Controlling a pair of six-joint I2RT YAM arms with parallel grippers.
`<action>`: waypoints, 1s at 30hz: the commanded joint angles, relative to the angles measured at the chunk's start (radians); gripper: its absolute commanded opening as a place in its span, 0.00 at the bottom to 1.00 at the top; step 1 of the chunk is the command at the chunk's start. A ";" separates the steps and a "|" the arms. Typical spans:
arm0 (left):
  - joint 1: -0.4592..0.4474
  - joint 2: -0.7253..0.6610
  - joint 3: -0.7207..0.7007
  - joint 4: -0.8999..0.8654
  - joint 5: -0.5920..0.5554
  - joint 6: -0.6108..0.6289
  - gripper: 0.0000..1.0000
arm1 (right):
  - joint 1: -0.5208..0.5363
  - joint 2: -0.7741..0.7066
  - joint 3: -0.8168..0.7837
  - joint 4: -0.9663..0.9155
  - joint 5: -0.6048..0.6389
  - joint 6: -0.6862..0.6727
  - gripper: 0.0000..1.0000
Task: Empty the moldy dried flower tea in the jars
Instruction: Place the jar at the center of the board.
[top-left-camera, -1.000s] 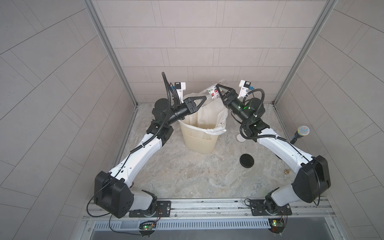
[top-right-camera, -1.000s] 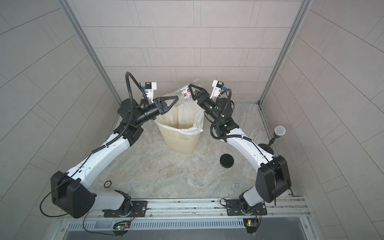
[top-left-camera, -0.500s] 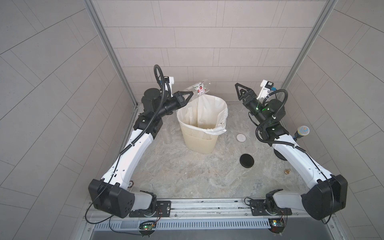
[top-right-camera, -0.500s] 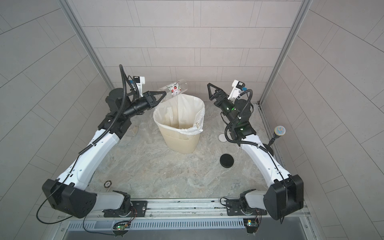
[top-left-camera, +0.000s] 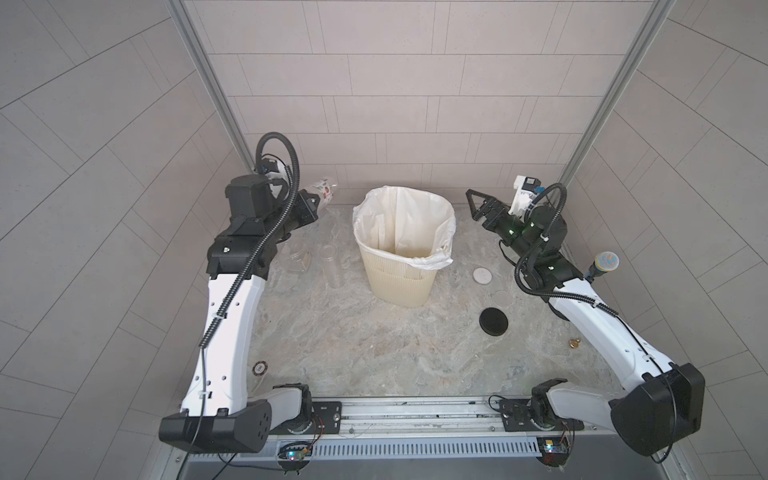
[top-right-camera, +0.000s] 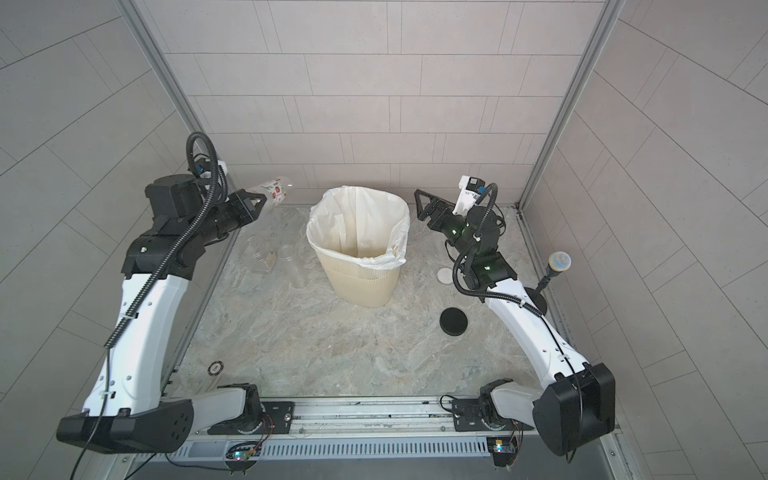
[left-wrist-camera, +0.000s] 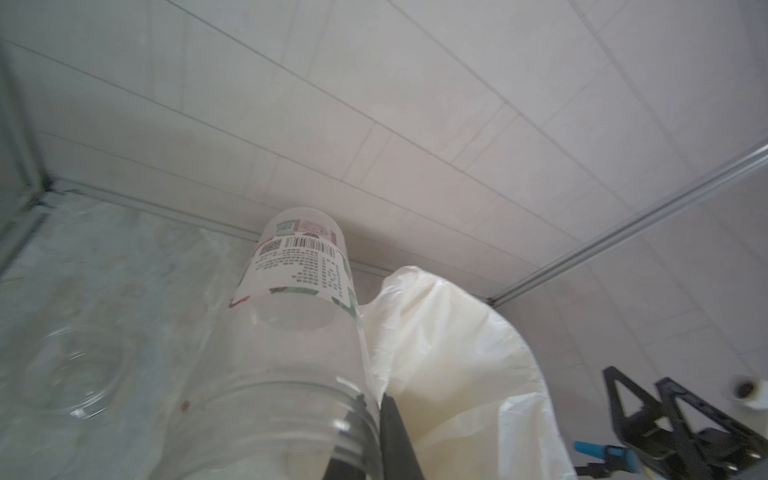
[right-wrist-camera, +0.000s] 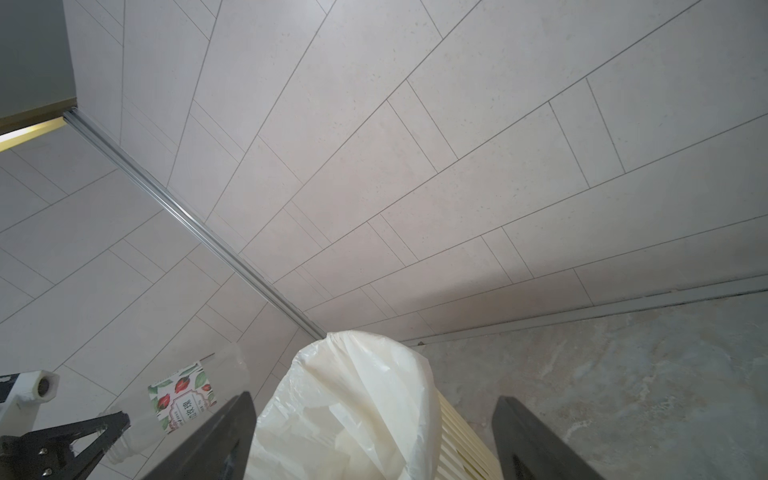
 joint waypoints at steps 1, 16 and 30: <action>0.031 -0.001 0.065 -0.300 -0.213 0.150 0.00 | -0.002 -0.035 0.000 -0.023 0.012 -0.045 0.93; 0.159 0.044 -0.145 -0.395 -0.218 0.239 0.00 | -0.001 -0.041 -0.041 -0.062 0.025 -0.065 0.92; 0.263 0.365 -0.051 -0.406 -0.226 0.252 0.00 | 0.000 -0.077 -0.074 -0.097 0.079 -0.129 0.93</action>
